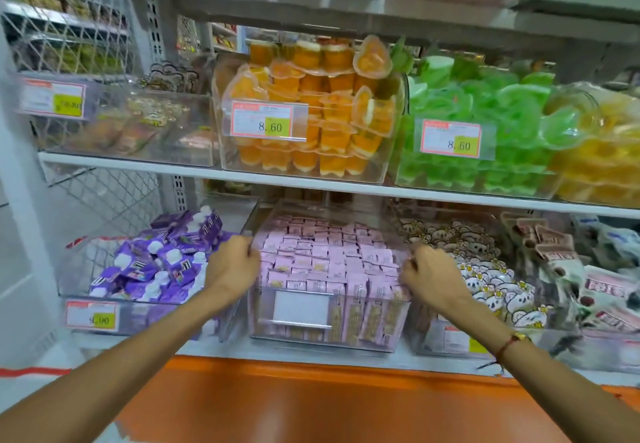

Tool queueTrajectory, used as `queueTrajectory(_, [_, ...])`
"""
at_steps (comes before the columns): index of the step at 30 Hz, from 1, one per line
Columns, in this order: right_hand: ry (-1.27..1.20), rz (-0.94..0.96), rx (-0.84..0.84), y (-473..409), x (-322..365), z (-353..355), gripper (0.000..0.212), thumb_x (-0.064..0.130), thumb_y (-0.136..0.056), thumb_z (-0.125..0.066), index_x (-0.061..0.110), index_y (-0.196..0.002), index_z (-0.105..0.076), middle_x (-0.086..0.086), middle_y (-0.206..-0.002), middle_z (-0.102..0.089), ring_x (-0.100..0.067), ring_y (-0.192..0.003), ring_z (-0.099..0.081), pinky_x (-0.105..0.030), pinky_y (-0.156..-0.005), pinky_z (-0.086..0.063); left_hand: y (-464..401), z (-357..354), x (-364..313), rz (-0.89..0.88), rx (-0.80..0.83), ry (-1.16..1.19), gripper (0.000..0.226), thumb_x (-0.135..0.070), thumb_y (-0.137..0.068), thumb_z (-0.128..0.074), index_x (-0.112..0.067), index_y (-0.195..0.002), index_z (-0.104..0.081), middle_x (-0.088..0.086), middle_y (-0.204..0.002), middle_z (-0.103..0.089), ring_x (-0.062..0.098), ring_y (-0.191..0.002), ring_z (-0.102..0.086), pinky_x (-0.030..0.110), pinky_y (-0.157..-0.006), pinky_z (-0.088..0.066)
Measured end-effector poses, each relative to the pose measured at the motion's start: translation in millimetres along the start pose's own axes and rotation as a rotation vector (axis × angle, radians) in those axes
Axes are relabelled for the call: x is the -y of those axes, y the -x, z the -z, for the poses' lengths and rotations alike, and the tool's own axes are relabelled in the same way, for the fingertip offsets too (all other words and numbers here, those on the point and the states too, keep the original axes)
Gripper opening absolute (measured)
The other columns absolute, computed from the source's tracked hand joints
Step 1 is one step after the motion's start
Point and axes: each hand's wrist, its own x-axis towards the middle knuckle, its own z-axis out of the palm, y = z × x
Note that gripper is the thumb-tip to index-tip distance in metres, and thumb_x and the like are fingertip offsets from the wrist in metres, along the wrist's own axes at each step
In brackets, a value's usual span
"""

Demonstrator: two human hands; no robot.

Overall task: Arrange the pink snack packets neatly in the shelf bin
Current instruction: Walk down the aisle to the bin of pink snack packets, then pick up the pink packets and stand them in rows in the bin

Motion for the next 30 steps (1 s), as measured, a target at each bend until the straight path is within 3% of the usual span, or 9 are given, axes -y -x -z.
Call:
queueTrajectory(3, [0.005, 0.036, -0.021, 14, -5, 8, 0.014, 0.007, -0.086, -0.048, 0.006, -0.072, -0.048, -0.001, -0.051, -0.040, -0.026, -0.050, -0.044, -0.030, -0.045, -0.022, 15, 8, 6, -0.065, 0.019, -0.011, 0.033, -0.011, -0.093, -0.049, -0.006, -0.061, -0.046, 0.007, -0.052, -0.044, 0.032, -0.058, -0.049, 0.035, -0.053, -0.030])
queueTrajectory(6, [-0.004, 0.064, 0.016, 38, -12, -2, 0.013, 0.012, -0.091, -0.047, 0.003, -0.082, -0.052, -0.011, -0.060, -0.054, -0.033, -0.063, -0.058, -0.033, -0.050, -0.031, 43, 5, 20, -0.075, 0.051, 0.022, 0.023, -0.012, -0.093, -0.052, 0.004, -0.076, -0.056, 0.017, -0.061, -0.055, 0.032, -0.062, -0.054, 0.038, -0.054, -0.037])
queueTrajectory(10, [-0.052, 0.078, -0.031, 51, -17, -15, 0.020, 0.016, -0.097, -0.042, 0.001, -0.101, -0.055, -0.014, -0.064, -0.061, -0.033, -0.062, -0.059, -0.035, -0.050, -0.034, 64, -6, 22, -0.118, -0.055, 0.017, 0.037, -0.022, -0.097, -0.050, -0.020, -0.061, -0.040, -0.003, -0.049, -0.040, 0.015, -0.049, -0.040, 0.033, -0.047, -0.026])
queueTrajectory(13, [-0.023, 0.072, -0.045, 55, -19, -25, 0.024, 0.017, -0.100, -0.038, 0.001, -0.114, -0.049, -0.013, -0.065, -0.062, -0.031, -0.056, -0.056, -0.035, -0.048, -0.035, 67, -15, 19, -0.170, -0.099, -0.040, 0.040, -0.023, -0.099, -0.045, -0.025, -0.061, -0.032, -0.004, -0.046, -0.035, 0.022, -0.047, -0.038, 0.034, -0.049, -0.023])
queueTrajectory(17, [-0.050, 0.035, -0.058, 61, -17, -39, 0.029, 0.014, -0.100, -0.037, 0.001, -0.126, -0.040, -0.013, -0.060, -0.058, -0.026, -0.046, -0.043, -0.033, -0.042, -0.029, 70, -22, 27, -0.176, -0.118, -0.019, 0.024, -0.022, -0.099, -0.044, -0.006, -0.089, -0.059, 0.004, -0.049, -0.039, 0.040, -0.056, -0.051, 0.037, -0.052, -0.032])
queueTrajectory(24, [-0.048, 0.031, -0.023, 62, -19, -33, 0.027, 0.017, -0.100, -0.038, 0.002, -0.122, -0.043, -0.014, -0.066, -0.060, -0.029, -0.052, -0.049, -0.031, -0.042, -0.027, 78, -24, 32, -0.166, -0.105, 0.081, 0.025, -0.024, -0.100, -0.045, -0.008, -0.090, -0.061, -0.007, -0.046, -0.037, 0.007, -0.043, -0.038, 0.027, -0.044, -0.025])
queueTrajectory(27, [0.100, 0.005, -0.107, 61, -14, -18, 0.028, 0.024, -0.097, -0.043, 0.004, -0.118, -0.048, -0.010, -0.075, -0.058, -0.032, -0.069, -0.058, -0.030, -0.046, -0.028, 78, -12, 31, -0.131, 0.071, 0.203, 0.028, -0.029, -0.100, -0.043, -0.015, -0.116, -0.060, -0.006, -0.081, -0.065, 0.011, -0.077, -0.061, 0.026, -0.065, -0.044])
queueTrajectory(28, [0.108, 0.025, -0.190, 60, -9, -12, 0.031, 0.026, -0.096, -0.047, 0.004, -0.118, -0.048, -0.011, -0.082, -0.059, -0.033, -0.077, -0.059, -0.029, -0.047, -0.030, 79, -7, 31, -0.107, 0.129, 0.273, 0.030, -0.030, -0.099, -0.044, -0.019, -0.123, -0.057, -0.008, -0.099, -0.065, 0.013, -0.093, -0.062, 0.028, -0.077, -0.047])
queueTrajectory(30, [0.008, 0.168, -0.302, 59, 15, -8, 0.034, 0.027, -0.093, -0.053, 0.007, -0.121, -0.051, -0.012, -0.098, -0.061, -0.032, -0.092, -0.057, -0.031, -0.058, -0.040, 80, 2, 33, -0.097, 0.145, 0.370, 0.028, -0.030, -0.098, -0.046, -0.024, -0.124, -0.054, -0.016, -0.111, -0.059, 0.011, -0.101, -0.060, 0.029, -0.084, -0.049])
